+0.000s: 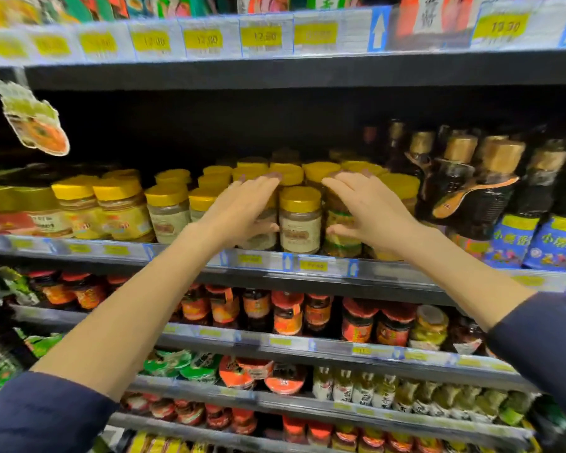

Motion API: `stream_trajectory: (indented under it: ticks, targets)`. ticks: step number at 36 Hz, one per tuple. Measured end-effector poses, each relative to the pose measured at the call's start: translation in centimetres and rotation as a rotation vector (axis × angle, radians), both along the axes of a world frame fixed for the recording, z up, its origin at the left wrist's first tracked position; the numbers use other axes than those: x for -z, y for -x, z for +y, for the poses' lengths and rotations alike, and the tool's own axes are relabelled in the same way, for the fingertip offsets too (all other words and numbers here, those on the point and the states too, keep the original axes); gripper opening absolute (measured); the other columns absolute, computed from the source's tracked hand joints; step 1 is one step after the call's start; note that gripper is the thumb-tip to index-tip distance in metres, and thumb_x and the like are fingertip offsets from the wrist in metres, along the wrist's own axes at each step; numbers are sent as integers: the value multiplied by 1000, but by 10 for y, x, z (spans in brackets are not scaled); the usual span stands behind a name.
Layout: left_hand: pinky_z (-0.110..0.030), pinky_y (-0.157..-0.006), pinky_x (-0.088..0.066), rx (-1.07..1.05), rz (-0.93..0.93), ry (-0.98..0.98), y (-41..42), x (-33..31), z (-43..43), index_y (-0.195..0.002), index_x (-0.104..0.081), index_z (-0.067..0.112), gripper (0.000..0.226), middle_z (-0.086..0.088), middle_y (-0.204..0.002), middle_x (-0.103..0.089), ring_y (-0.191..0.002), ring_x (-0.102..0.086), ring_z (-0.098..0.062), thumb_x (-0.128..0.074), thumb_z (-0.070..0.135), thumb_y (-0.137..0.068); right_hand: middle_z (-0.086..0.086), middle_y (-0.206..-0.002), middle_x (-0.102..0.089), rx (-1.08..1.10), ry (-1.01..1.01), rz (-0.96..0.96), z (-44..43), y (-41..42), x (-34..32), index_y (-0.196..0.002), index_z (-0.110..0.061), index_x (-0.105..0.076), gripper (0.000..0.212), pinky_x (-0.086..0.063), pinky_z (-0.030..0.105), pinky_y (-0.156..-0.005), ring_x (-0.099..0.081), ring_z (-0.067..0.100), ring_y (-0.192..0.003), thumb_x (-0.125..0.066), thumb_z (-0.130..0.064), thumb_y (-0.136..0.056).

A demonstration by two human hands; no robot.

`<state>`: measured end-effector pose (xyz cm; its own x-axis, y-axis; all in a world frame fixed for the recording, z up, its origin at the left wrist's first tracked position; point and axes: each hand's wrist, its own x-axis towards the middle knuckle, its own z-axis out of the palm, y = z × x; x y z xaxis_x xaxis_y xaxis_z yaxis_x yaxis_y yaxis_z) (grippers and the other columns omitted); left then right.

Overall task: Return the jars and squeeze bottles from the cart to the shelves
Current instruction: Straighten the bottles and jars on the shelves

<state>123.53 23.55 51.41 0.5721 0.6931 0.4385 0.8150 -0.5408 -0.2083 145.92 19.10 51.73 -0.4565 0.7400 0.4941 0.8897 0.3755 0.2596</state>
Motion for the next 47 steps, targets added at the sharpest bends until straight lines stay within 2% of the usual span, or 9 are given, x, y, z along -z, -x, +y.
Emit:
stream_trajectory:
  ticks: [5,13,17,20,22,26,33,41,47]
  targets:
    - [-43,-113,-21,15,69,27,30,-4,16,-143,-28,10,75,-7,-150,-34,-136,-35,-25,-63,40,-84,21,-126,-55,33,-10,9,8,30,3,-132,-2,-48,72,-38,51,-101,-54,37,-115,-78,-27,-71]
    - [-44,-116,-14,49,177,-73,51,-5,32,-145,-26,13,76,-7,-151,-35,-140,-30,-24,-57,48,-85,21,-109,-62,227,-26,-86,21,58,4,-125,-2,-53,63,-23,52,-111,-61,39,-94,-71,-37,-76]
    - [-47,-117,-17,61,198,-104,50,-1,37,-144,-29,14,74,-6,-151,-35,-141,-30,-23,-53,54,-86,21,-88,-67,272,-32,-143,23,68,3,-106,1,-62,56,-34,57,-105,-66,38,-76,-79,-35,-68]
    - [-46,-118,-16,62,254,-104,46,2,38,-140,-37,14,65,-4,-151,-35,-142,-26,-20,-48,52,-89,15,-111,-64,347,28,-188,24,72,3,-124,-8,-52,51,-15,47,-116,-61,34,-102,-57,-42,-87]
    - [-45,-118,-16,70,256,-110,46,3,39,-132,-46,14,57,-4,-145,-44,-140,-32,-20,-48,51,-89,13,-115,-63,367,46,-218,24,74,3,-128,-11,-50,50,-11,43,-117,-60,31,-106,-52,-43,-90]
    - [-42,-117,-20,74,253,-114,45,4,39,-126,-49,14,50,-4,-135,-55,-127,-49,-20,-49,48,-90,15,-116,-64,366,57,-187,25,74,6,-130,-11,-50,51,-10,41,-118,-60,31,-108,-54,-41,-89]
    - [-42,-117,-12,39,268,-76,39,4,46,-137,-41,15,57,-3,-139,-52,-125,-51,-20,-49,46,-90,16,-115,-64,336,115,-129,29,70,4,-129,-10,-52,47,-11,39,-118,-58,30,-112,-57,-34,-88]
    - [-42,-118,-9,20,242,-34,35,4,48,-145,-29,15,64,-4,-149,-38,-132,-45,-21,-50,43,-91,12,-116,-65,337,159,-110,34,67,4,-120,-10,-56,40,-11,37,-118,-58,24,-114,-57,-34,-88]
    - [-44,-118,-9,1,241,-12,33,7,49,-147,-21,15,67,-3,-153,-29,-140,-31,-18,-49,40,-92,10,-116,-65,316,158,-130,34,66,4,-126,-12,-53,43,-12,37,-117,-59,22,-114,-55,-35,-89]
